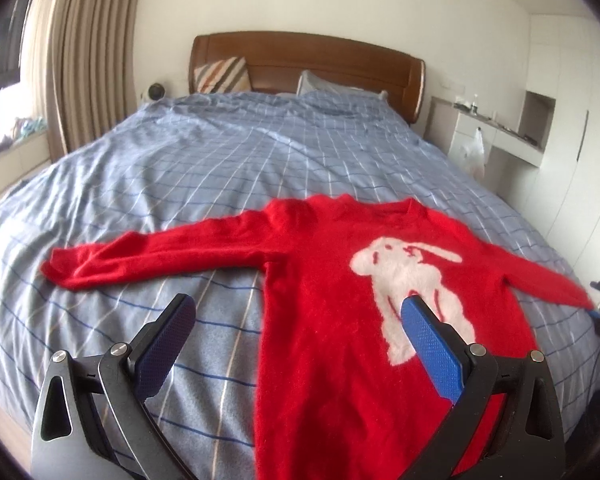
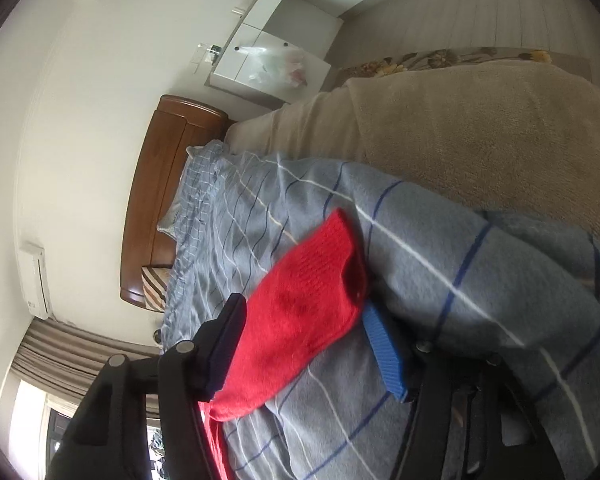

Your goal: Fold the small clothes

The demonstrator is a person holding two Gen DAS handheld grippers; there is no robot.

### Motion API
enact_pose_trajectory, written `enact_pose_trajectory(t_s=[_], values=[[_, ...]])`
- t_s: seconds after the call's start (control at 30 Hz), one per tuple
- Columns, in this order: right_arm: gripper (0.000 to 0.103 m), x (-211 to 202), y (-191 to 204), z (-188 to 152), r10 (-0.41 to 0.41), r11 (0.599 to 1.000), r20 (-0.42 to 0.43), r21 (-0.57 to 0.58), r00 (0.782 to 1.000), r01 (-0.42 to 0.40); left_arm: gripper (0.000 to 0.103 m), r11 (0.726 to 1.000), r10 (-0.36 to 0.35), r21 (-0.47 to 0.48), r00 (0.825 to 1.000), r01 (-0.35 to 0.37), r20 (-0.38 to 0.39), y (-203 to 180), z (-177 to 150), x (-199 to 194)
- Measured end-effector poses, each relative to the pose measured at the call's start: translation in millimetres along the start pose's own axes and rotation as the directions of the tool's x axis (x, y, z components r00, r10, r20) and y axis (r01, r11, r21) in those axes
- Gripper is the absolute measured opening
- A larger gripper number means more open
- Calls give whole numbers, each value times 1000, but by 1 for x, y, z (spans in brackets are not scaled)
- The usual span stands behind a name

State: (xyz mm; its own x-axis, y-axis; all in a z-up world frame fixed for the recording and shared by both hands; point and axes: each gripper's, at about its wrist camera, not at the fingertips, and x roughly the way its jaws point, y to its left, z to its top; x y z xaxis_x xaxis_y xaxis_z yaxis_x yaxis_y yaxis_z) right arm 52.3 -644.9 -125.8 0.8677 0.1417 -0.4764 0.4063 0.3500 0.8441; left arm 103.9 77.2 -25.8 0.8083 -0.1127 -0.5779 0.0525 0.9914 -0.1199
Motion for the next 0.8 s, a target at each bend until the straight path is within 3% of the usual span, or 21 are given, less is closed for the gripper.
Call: enact_pose_trajectory(t_s=[0.1,0.17,0.2,0.3,0.43,0.53,0.63,0.73,0.8], values=[[44,19,6,6,-33,999,-35,-7,999,32,103,996,86,-5,996,-86,-32,12,-11,20],[11,33,11,7,-86,994,-90,-73,992,80,103,987,159,8,986,-159,-52,21,-22,32],[3,35,14,7,-158,982,-84,-121,984,147,102,983,185,14,981,-184,-58,25,-26,36],[3,24,20,7,-225,956,32,-188,974,227,102,975,224,2,974,-224,-37,38,-37,33],[3,23,33,5,-283,915,80,-275,956,294,102,970,243,-23,970,-244,-27,52,-47,32],[3,17,70,-1,-226,897,116,-361,967,253,102,961,276,-32,961,-276,-14,60,-55,31],[3,14,134,-16,-124,866,106,-474,987,160,102,958,275,-75,961,-276,-19,70,-54,32],[3,25,220,-49,3,805,25,-593,1000,13,102,959,267,-100,964,-266,-1,76,-52,30],[3,38,277,-81,78,752,-64,-652,995,-101,102,955,277,-106,961,-276,-6,79,-52,30]])
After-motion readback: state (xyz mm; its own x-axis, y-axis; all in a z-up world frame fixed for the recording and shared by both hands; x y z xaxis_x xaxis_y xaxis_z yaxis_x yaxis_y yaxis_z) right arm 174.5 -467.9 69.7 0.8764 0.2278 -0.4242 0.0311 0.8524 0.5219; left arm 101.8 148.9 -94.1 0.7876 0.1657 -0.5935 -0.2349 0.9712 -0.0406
